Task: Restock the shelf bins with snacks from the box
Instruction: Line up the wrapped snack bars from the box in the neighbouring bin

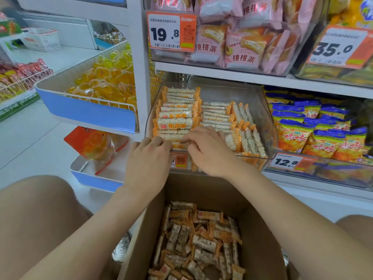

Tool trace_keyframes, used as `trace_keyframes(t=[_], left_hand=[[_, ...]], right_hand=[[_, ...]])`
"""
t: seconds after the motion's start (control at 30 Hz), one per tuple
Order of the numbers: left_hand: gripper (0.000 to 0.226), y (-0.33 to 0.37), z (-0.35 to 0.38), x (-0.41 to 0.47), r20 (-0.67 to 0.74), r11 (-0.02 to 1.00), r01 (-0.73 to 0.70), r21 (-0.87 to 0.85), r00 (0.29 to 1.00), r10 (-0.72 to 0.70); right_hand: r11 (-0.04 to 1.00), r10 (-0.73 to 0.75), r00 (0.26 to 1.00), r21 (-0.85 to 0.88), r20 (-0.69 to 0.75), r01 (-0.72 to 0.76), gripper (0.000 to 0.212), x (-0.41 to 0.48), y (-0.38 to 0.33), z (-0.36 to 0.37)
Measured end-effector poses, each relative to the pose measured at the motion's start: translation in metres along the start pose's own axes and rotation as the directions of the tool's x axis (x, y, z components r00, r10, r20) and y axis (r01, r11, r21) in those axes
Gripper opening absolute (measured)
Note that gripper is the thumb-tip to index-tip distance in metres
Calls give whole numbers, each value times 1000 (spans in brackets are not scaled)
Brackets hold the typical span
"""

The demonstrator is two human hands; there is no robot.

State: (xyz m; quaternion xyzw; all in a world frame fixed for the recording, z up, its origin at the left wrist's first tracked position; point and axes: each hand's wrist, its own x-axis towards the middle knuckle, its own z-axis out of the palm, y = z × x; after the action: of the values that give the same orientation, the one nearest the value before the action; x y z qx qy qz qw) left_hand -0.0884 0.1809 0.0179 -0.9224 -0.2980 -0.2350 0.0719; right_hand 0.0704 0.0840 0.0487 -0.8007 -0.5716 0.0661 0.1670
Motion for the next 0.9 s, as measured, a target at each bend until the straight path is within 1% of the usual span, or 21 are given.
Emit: trace_keyframes(t=[0.07,0.13,0.23,0.3,0.47,0.57,0.67,0.73,0.8,0.83,0.9], left_hand=[[16,-2,0,-2,-10,1000,-6,-11,1000,6],[13,-5,2,-4,-24,1000,-15,-7,1000,15],[16,-10,7,-6,-30,1000,-17,13,999,17],[18,-10,9,-6,-28,1000,-12,19,1000,12],[25,-5,9,-7,-64,999,-43,1,997,43],[24,-5,7,-7,-57,998,-51,46,997,53],[19,-4,10,-9,-59,998,-45,35,997,47],[22,-6,12,-9,-46,999,-46,-1,998,46],[27,-10,12,-8,-21,998,-43,-40,999,42],[29,-12,11,-8,-17,998,-38,-58,999,37],[35,-12,6,-11,-24,997,-15,-82,1000,13]], right_hand=[[996,0,1000,-95,-5,0,44,9,-3,2],[989,-10,999,-146,33,15,46,14,-6,5],[989,-14,996,-143,83,26,44,17,-9,6],[990,-35,996,-133,88,46,37,16,-10,7],[988,-132,990,-67,53,136,29,12,-7,10],[987,-146,989,-59,32,148,27,12,1,9],[990,-136,990,-36,39,138,29,11,8,6],[986,-164,984,-24,65,166,34,9,9,4],[985,-160,982,-54,104,166,39,4,9,2],[984,-154,983,-76,101,162,40,3,9,0],[984,-144,989,-98,41,148,42,-2,6,-5]])
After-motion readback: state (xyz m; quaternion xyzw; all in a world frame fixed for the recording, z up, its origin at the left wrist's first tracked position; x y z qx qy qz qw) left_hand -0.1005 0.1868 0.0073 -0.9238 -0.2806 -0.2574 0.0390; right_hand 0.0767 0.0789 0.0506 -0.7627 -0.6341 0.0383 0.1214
